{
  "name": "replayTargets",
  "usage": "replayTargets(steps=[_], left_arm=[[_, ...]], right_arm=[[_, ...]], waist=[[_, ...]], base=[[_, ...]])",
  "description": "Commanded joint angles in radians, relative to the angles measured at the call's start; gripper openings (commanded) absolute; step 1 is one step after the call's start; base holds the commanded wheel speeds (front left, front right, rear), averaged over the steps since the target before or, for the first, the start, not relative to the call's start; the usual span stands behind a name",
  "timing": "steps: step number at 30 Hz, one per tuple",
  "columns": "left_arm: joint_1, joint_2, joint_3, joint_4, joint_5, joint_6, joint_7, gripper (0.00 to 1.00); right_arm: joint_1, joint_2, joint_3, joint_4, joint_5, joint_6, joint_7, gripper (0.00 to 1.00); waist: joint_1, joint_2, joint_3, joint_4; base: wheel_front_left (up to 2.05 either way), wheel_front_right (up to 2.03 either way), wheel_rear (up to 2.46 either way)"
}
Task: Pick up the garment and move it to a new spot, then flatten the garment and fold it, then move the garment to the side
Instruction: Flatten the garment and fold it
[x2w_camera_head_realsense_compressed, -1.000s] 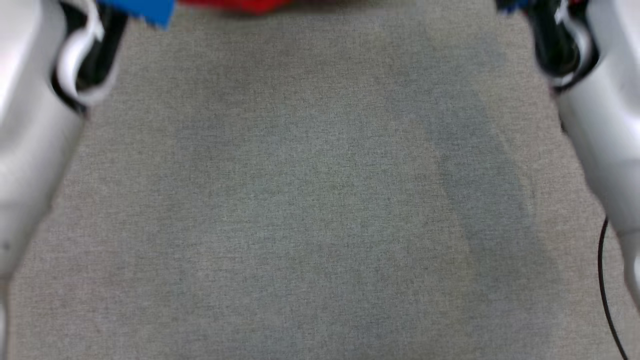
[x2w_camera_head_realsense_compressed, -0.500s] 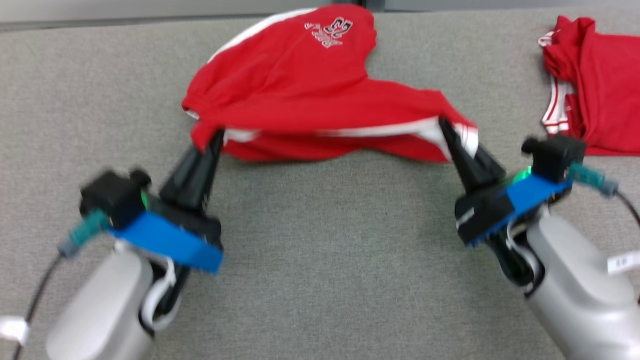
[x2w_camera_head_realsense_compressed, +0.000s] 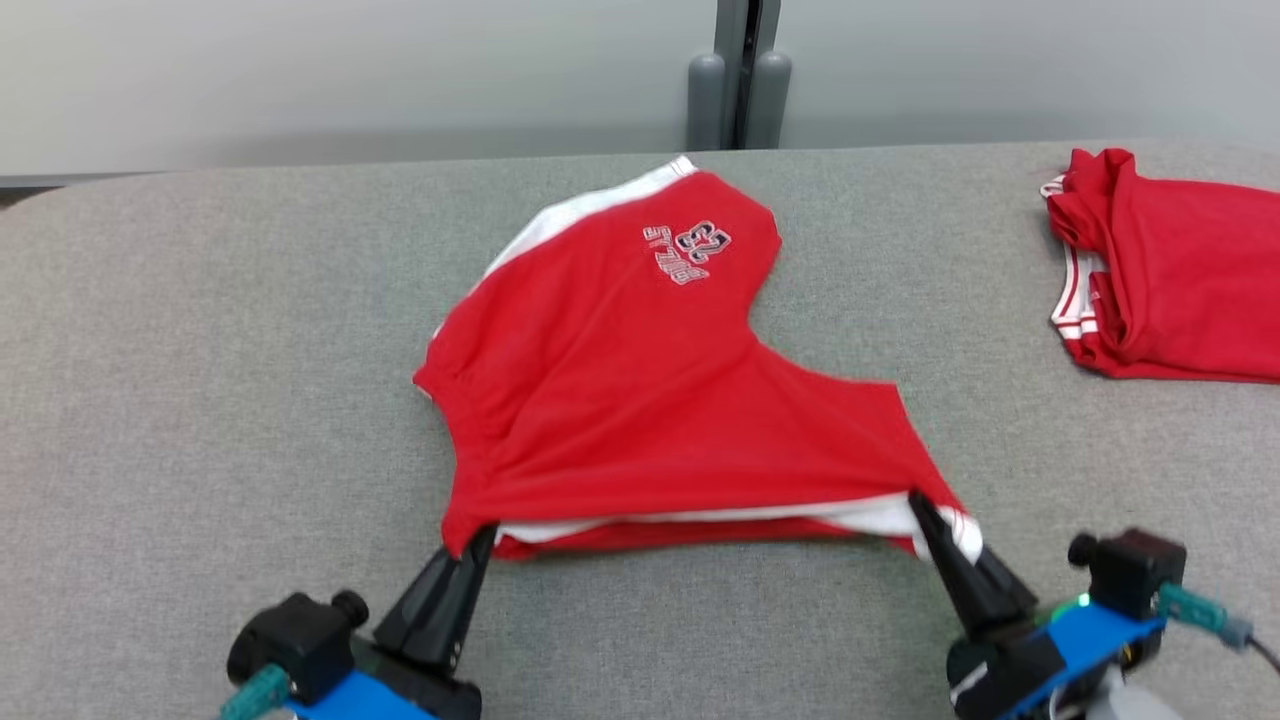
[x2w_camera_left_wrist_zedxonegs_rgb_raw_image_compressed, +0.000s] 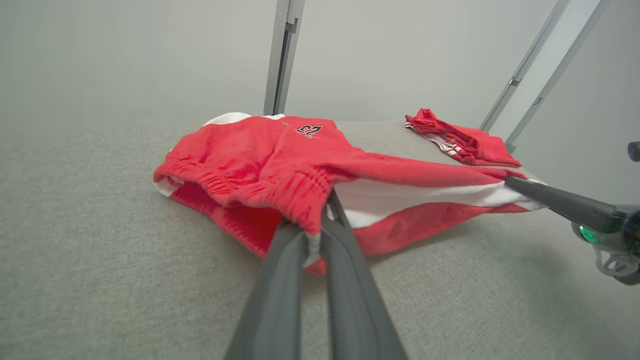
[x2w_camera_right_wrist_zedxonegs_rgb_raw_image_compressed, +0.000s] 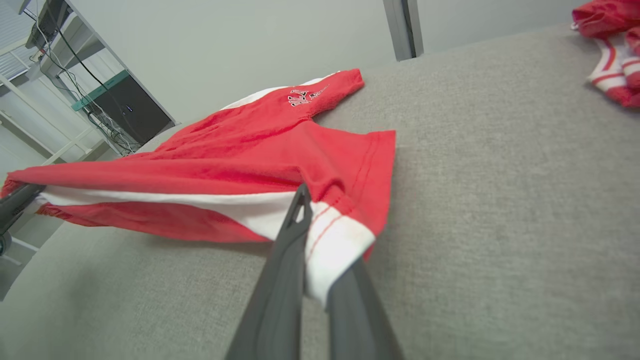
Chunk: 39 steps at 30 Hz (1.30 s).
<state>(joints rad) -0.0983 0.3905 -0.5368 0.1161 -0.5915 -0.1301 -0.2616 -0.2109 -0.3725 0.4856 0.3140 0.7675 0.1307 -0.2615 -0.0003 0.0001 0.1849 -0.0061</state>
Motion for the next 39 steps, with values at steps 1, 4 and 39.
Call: replayTargets(steps=[1,4,39], left_arm=[[0.027,-0.003,-0.003,-0.014,0.007,0.000,-0.004,0.00],[0.056,-0.002,-0.022,-0.020,0.011,0.000,-0.004,0.00],[-0.447,-0.113,-0.020,0.138,-0.094,0.000,-0.004,0.00]], right_arm=[[0.055,-0.002,-0.011,-0.022,-0.001,0.000,-0.005,0.00],[0.116,0.004,-0.043,-0.057,-0.003,0.000,-0.005,0.00],[-0.753,-0.020,0.006,0.256,-0.080,0.000,0.204,0.00]], waist=[[0.0003,-0.0001,-0.010,0.000],[0.0003,-0.0001,-0.018,0.006],[0.0003,-0.0001,0.279,0.188]], base=[[0.00,0.00,0.00],[0.00,0.00,0.00],[0.00,0.00,0.00]])
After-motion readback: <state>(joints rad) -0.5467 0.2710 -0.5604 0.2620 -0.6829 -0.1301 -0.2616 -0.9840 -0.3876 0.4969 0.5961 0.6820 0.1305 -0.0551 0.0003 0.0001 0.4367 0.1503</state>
